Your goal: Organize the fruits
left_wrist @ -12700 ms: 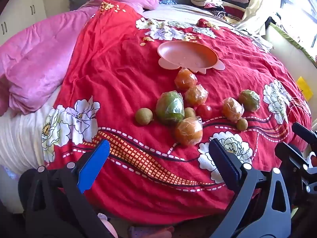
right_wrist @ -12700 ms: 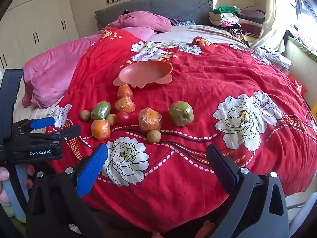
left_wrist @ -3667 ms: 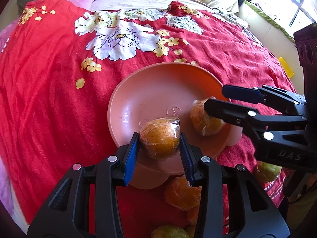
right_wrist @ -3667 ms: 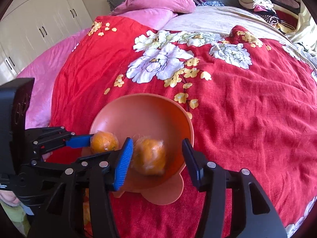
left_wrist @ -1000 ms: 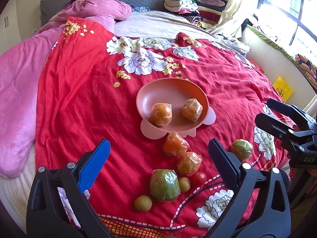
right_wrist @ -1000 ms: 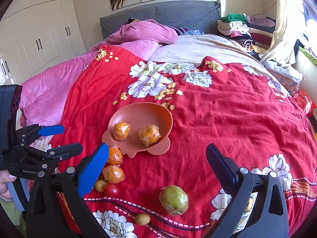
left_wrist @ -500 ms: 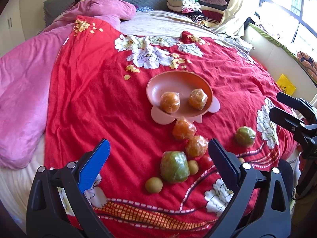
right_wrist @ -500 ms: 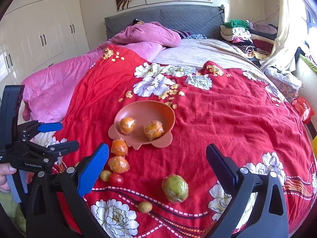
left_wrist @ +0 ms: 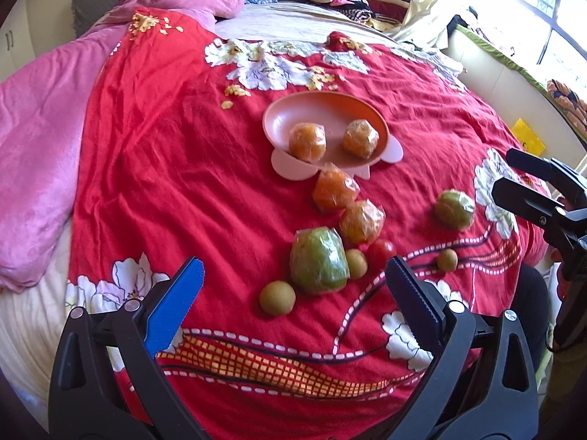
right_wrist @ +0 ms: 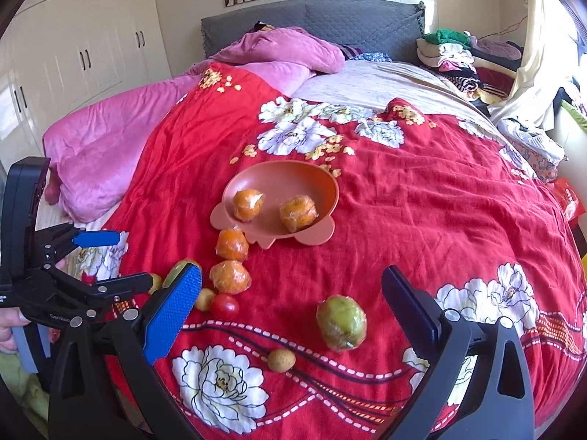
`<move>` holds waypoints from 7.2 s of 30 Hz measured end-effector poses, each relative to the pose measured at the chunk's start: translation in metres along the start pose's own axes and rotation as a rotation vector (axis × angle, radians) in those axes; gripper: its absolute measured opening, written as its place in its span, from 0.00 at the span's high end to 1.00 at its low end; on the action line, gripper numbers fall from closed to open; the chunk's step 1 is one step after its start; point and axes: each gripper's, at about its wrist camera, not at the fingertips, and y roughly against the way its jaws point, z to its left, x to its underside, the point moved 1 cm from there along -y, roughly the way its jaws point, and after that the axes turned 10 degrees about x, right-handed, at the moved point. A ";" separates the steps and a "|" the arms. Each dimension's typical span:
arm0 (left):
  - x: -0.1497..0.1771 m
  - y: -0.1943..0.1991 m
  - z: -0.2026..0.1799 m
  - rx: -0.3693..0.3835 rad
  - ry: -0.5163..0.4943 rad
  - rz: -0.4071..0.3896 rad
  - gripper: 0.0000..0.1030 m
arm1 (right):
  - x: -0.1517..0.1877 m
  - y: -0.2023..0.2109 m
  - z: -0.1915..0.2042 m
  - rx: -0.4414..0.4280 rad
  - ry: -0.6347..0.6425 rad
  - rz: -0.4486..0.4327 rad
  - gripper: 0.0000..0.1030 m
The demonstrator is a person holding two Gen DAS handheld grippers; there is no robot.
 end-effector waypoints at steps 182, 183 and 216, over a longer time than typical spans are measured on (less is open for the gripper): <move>-0.100 -0.098 -0.038 0.149 -0.171 0.114 0.82 | -0.093 -0.098 -0.053 -0.162 -0.077 0.050 0.63; -0.100 -0.099 -0.038 0.151 -0.171 0.118 0.82 | -0.095 -0.102 -0.051 -0.163 -0.074 0.054 0.62; -0.096 -0.131 -0.009 0.167 -0.100 0.147 0.82 | -0.100 -0.188 -0.006 -0.220 0.001 0.217 0.62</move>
